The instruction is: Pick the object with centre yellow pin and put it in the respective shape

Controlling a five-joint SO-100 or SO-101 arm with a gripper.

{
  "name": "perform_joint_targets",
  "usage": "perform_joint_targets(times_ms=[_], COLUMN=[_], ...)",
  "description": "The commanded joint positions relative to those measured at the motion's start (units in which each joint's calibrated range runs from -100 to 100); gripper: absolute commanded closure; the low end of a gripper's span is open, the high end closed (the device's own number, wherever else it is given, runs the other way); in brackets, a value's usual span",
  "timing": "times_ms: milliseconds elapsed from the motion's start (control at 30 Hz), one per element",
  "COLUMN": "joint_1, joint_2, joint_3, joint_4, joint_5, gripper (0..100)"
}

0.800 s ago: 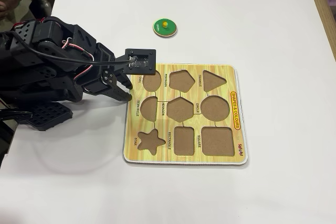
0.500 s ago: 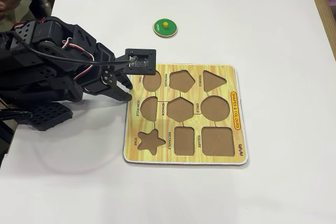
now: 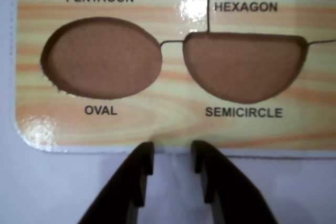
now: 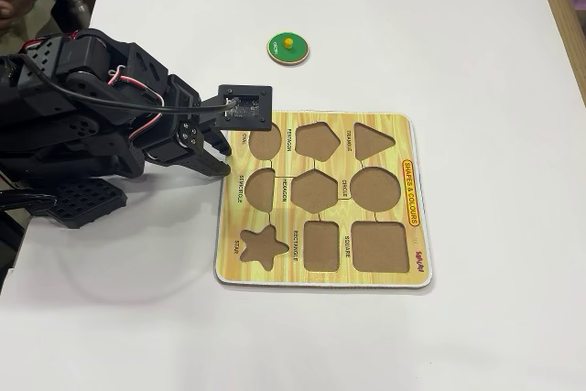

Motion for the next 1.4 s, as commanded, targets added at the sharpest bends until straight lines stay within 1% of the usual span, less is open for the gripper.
perform_joint_targets(times_ms=[0, 467, 600, 900, 1100, 1267, 1367], joint_1=[0.2, 0.3, 0.3, -0.1, -0.1, -0.9, -1.1], joint_2=[0.4, 1.4, 1.9, 16.7, 28.8, 40.3, 49.9], joint_3=[0.2, 0.2, -2.1, -19.3, -33.8, -46.2, -56.0], joint_4=[-0.1, -0.6, -0.1, 0.8, 10.9, 15.6, 18.5], joint_5=[-0.1, -0.1, -0.5, 0.0, -0.1, 0.0, 0.0], gripper=[90, 91, 91, 91, 91, 91, 91])
